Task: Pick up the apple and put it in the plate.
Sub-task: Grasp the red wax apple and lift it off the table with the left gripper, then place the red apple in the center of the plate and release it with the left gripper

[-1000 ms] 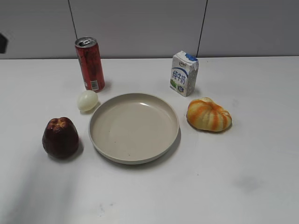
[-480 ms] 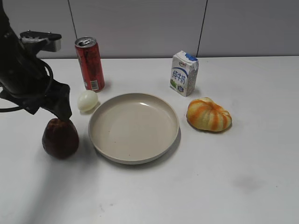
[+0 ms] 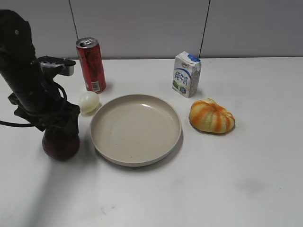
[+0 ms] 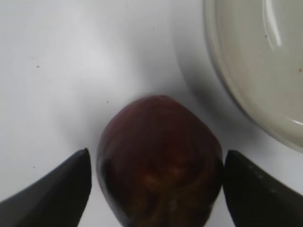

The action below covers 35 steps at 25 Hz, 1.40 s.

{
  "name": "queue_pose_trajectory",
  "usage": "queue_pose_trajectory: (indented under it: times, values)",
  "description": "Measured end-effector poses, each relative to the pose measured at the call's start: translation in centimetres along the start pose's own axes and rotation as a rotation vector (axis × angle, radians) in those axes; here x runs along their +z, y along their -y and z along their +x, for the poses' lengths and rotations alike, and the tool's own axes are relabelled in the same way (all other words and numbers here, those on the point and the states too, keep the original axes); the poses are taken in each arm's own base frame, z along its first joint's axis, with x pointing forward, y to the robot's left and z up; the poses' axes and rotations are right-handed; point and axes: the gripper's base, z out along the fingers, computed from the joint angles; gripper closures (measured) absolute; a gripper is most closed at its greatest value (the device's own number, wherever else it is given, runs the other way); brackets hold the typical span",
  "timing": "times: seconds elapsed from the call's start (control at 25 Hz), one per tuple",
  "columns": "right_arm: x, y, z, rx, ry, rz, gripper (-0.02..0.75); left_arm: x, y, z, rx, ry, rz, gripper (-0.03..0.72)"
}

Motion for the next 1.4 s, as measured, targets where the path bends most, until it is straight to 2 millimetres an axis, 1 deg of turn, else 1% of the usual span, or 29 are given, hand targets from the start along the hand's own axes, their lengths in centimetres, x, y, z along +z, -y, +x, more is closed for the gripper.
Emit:
queue_pose_trajectory:
  times: [0.12, 0.24, 0.36, 0.48, 0.6, 0.76, 0.88, 0.96, 1.04, 1.08, 1.2, 1.28, 1.4]
  values:
    - [0.0, 0.0, 0.0, 0.000, 0.000, 0.000, 0.153, 0.3, 0.0, 0.0, 0.002, -0.005, -0.002, 0.108]
    - [0.0, 0.0, 0.0, 0.000, 0.000, 0.000, 0.153, 0.2, 0.0, 0.1, 0.005, -0.016, -0.003, 0.107]
    - [0.0, 0.0, 0.0, 0.000, 0.000, 0.000, 0.153, -0.5, 0.1, 0.4, 0.007, -0.033, 0.001, 0.107]
    - [0.0, 0.0, 0.0, 0.000, 0.000, 0.000, 0.153, -2.4, 0.4, 0.7, 0.011, 0.002, 0.002, 0.107]
    - [0.0, 0.0, 0.0, 0.000, 0.000, 0.000, 0.153, -5.1, 0.8, 0.5, 0.005, 0.077, 0.021, 0.107]
    - [0.0, 0.0, 0.0, 0.000, 0.000, 0.000, 0.153, -8.8, 2.1, -1.3, -0.003, 0.214, 0.080, 0.107]
    - [0.0, 0.0, 0.0, 0.000, 0.000, 0.000, 0.153, -10.6, 3.7, -2.7, 0.031, 0.311, 0.101, 0.107]
    - [0.0, 0.0, 0.0, 0.000, 0.000, 0.000, 0.153, -10.9, 5.0, -3.4, 0.061, 0.368, 0.110, 0.107]
    - [0.0, 0.0, 0.0, 0.000, 0.000, 0.000, 0.153, -10.5, 6.4, -4.1, 0.094, 0.400, 0.118, 0.107]
    - [0.0, 0.0, 0.0, 0.000, 0.000, 0.000, 0.153, -9.8, 7.1, -4.4, 0.107, 0.402, 0.122, 0.107]
    - [0.0, 0.0, 0.0, 0.000, 0.000, 0.000, 0.153, -6.9, 8.5, -5.2, 0.133, 0.362, 0.129, 0.107]
    - [0.0, 0.0, 0.0, 0.000, 0.000, 0.000, 0.153, -4.6, 9.0, -5.6, 0.141, 0.319, 0.128, 0.107]
    - [0.0, 0.0, 0.0, 0.001, 0.000, 0.000, 0.153, -1.8, 9.5, -6.0, 0.146, 0.264, 0.126, 0.107]
